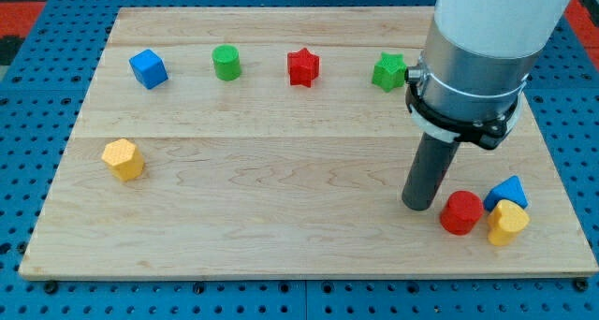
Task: Place the yellow hexagon below the red star
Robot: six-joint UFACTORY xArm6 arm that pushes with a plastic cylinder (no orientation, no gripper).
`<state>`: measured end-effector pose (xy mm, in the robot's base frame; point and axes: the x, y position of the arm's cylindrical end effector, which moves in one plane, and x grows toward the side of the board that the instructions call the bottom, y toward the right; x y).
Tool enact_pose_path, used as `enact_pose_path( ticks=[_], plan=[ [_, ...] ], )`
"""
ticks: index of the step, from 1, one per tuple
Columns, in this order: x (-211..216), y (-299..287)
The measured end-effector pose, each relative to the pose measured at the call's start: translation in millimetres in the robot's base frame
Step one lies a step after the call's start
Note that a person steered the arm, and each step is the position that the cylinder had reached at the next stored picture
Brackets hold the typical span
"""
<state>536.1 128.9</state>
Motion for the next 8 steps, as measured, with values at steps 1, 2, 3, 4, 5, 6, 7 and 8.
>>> enact_pose_path(
  ticks=[1,2,3,4,5,6,7,8],
  plan=[
    [-0.3,26.9],
    [-0.3,46.2],
    [-2.3,13.0],
    [-24.3,-64.0],
    [-50.8,-139.8],
    [-80.4,-213.2],
    [-98.6,-295.0],
    [-98.1,-382.8]
  ],
)
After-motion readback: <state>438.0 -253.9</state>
